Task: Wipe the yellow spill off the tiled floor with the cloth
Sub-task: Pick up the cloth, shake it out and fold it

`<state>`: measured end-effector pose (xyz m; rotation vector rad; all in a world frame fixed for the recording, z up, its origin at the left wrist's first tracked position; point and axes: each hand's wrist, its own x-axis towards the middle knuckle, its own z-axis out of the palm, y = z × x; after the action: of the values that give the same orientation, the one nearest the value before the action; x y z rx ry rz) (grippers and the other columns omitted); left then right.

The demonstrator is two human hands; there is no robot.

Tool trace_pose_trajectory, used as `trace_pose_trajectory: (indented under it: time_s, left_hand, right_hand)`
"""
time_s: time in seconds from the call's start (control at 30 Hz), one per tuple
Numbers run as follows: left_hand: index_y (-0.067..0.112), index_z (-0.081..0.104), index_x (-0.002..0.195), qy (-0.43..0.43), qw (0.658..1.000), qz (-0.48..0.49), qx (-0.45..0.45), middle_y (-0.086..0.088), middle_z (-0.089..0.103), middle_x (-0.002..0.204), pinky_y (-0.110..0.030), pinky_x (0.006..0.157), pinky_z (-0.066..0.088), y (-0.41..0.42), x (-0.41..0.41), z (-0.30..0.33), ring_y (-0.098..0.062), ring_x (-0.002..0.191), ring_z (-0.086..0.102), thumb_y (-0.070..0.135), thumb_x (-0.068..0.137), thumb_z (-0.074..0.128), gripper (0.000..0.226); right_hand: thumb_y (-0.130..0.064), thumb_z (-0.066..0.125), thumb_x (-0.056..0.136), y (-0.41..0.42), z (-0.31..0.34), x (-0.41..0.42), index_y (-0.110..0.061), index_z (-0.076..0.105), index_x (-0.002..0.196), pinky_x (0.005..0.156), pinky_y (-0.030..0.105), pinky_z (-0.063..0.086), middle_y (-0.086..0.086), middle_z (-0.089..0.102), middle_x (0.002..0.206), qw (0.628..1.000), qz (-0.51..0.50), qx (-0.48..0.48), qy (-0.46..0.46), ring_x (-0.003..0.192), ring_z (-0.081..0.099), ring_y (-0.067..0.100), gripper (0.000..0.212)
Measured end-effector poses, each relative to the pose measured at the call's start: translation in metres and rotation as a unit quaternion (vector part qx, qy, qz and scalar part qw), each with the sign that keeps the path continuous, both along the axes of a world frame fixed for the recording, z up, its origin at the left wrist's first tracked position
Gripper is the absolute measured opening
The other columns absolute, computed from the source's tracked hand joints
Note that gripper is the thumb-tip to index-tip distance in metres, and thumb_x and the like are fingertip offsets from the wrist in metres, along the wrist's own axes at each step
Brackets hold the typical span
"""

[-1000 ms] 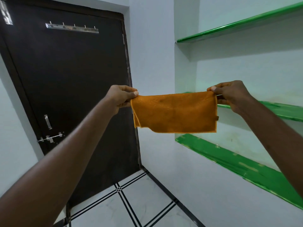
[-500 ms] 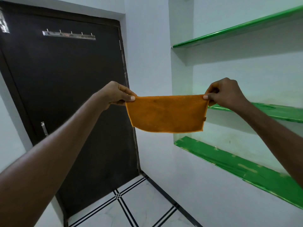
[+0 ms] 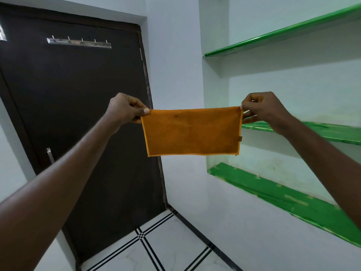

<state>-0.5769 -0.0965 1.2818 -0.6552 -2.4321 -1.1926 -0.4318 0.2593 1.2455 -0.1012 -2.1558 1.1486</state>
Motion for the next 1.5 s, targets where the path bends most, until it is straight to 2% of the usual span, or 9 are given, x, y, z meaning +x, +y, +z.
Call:
trace_pose_trajectory:
  time_s: [0.13, 0.47, 0.6, 0.8, 1.07, 1.2, 1.3, 1.43, 1.5]
  left_hand:
    - [0.008, 0.074, 0.098, 0.021, 1.0, 0.012, -0.017, -0.008, 0.073, 0.092, -0.021, 0.066, 0.054, -0.002, -0.002, 0.0, -0.012, 0.078, 0.07, 0.024, 0.092, 0.07, 0.018]
    - [0.007, 0.07, 0.097, 0.021, 0.999, -0.029, -0.036, -0.008, 0.072, 0.098, -0.025, 0.075, 0.051, -0.018, 0.003, -0.003, -0.018, 0.093, 0.07, 0.029, 0.098, 0.061, 0.024]
    - [0.007, 0.068, 0.095, -0.094, 0.989, -0.096, 0.063, -0.01, 0.071, 0.096, -0.034, 0.085, 0.056, -0.021, 0.007, -0.015, -0.02, 0.093, 0.071, 0.032, 0.099, 0.059, 0.027]
    - [0.015, 0.065, 0.086, -0.229, 0.956, -0.088, 0.161, 0.0, 0.062, 0.073, -0.03, 0.075, 0.057, 0.027, 0.001, -0.058, -0.011, 0.068, 0.065, 0.03, 0.097, 0.065, 0.019]
    - [0.0, 0.076, 0.098, -0.18, 0.967, -0.137, 0.115, -0.012, 0.076, 0.086, -0.016, 0.056, 0.056, 0.125, 0.025, -0.087, -0.014, 0.066, 0.076, 0.027, 0.099, 0.064, 0.029]
    - [0.009, 0.075, 0.09, -0.147, 0.973, -0.146, 0.101, -0.003, 0.075, 0.081, -0.014, 0.054, 0.053, 0.127, 0.032, -0.085, -0.008, 0.062, 0.074, 0.044, 0.096, 0.063, 0.037]
    - [0.007, 0.074, 0.099, -0.119, 0.974, -0.187, 0.052, -0.003, 0.075, 0.086, -0.013, 0.057, 0.053, 0.125, 0.04, -0.076, -0.005, 0.065, 0.074, 0.03, 0.093, 0.071, 0.024]
    - [0.009, 0.073, 0.107, -0.094, 0.972, -0.214, 0.034, -0.002, 0.074, 0.097, -0.015, 0.063, 0.057, 0.121, 0.052, -0.051, -0.011, 0.08, 0.075, 0.027, 0.095, 0.069, 0.022]
    - [0.01, 0.072, 0.11, -0.1, 0.968, -0.226, 0.047, -0.003, 0.074, 0.102, -0.02, 0.069, 0.06, 0.119, 0.056, -0.037, -0.015, 0.088, 0.075, 0.029, 0.097, 0.066, 0.024]
  right_hand:
    - [-0.012, 0.066, 0.095, -0.006, 0.008, 0.0, -0.002, 0.066, 0.09, 0.071, 0.04, 0.065, 0.016, 0.073, 0.081, 1.0, -0.011, -0.004, 0.002, 0.075, 0.077, 0.033, 0.012]
    - [-0.002, 0.069, 0.092, -0.007, 0.023, 0.017, 0.005, 0.067, 0.098, 0.067, 0.028, 0.064, 0.016, 0.073, 0.08, 0.999, 0.048, 0.014, 0.015, 0.068, 0.076, 0.021, 0.009]
    - [-0.004, 0.065, 0.094, -0.002, 0.017, 0.013, -0.001, 0.067, 0.094, 0.064, 0.026, 0.062, 0.014, 0.072, 0.079, 0.997, 0.068, -0.04, 0.013, 0.068, 0.074, 0.02, 0.003]
    - [-0.002, 0.066, 0.092, -0.021, -0.024, -0.032, 0.005, 0.067, 0.096, 0.054, 0.026, 0.058, 0.016, 0.071, 0.079, 0.987, 0.032, -0.126, -0.098, 0.069, 0.072, 0.027, 0.008]
    - [-0.01, 0.07, 0.093, -0.084, -0.044, -0.059, 0.005, 0.07, 0.097, 0.069, 0.038, 0.065, 0.019, 0.073, 0.083, 0.97, 0.109, -0.198, -0.095, 0.066, 0.074, 0.027, 0.015]
    - [-0.032, 0.047, 0.105, -0.073, -0.037, -0.042, 0.005, 0.07, 0.106, 0.078, 0.045, 0.065, 0.027, 0.074, 0.101, 0.93, 0.179, -0.288, -0.141, 0.089, 0.075, 0.041, 0.044]
    - [-0.04, 0.035, 0.106, -0.052, -0.033, -0.023, 0.008, 0.068, 0.116, 0.087, 0.048, 0.063, 0.029, 0.074, 0.109, 0.912, 0.241, -0.293, -0.159, 0.101, 0.074, 0.044, 0.059]
    - [-0.039, 0.049, 0.103, -0.013, -0.052, -0.011, -0.001, 0.073, 0.099, 0.093, 0.048, 0.061, 0.019, 0.076, 0.094, 0.951, 0.107, -0.291, -0.008, 0.094, 0.075, 0.038, 0.045]
    - [-0.051, 0.051, 0.1, -0.005, -0.079, -0.018, -0.008, 0.071, 0.098, 0.095, 0.048, 0.059, 0.015, 0.076, 0.099, 0.945, 0.034, -0.325, 0.004, 0.103, 0.072, 0.04, 0.047]
